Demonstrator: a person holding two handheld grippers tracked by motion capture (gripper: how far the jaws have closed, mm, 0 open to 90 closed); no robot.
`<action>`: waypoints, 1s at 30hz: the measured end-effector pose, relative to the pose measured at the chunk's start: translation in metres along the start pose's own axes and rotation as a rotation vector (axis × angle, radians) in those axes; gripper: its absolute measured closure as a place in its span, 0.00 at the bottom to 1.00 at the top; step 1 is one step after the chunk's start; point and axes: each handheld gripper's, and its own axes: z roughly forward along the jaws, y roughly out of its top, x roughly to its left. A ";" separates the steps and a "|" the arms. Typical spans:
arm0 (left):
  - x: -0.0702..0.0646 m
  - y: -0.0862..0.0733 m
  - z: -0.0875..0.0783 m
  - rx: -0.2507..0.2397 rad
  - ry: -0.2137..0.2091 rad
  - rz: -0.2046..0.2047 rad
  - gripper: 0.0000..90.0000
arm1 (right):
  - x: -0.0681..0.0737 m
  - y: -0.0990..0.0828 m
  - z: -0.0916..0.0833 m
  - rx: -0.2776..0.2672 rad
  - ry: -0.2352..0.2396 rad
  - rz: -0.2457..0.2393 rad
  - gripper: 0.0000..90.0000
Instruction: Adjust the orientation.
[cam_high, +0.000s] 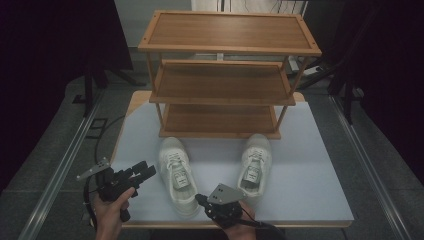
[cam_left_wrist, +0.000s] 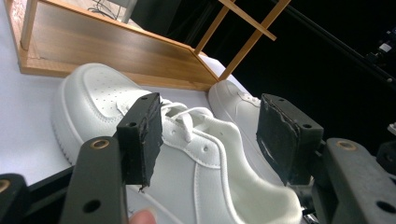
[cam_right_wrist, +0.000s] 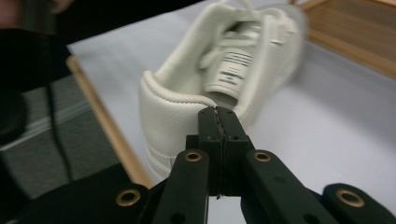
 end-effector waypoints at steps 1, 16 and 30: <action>0.001 0.001 -0.002 -0.006 0.000 0.000 0.45 | 0.005 0.001 0.003 -0.003 0.036 0.001 0.99; 0.013 0.002 -0.015 -0.033 0.022 -0.026 0.45 | 0.035 0.018 0.049 -0.034 0.214 -0.018 0.98; 0.014 -0.001 -0.010 -0.006 0.041 -0.021 0.45 | 0.004 0.012 -0.002 -0.124 0.125 0.006 0.93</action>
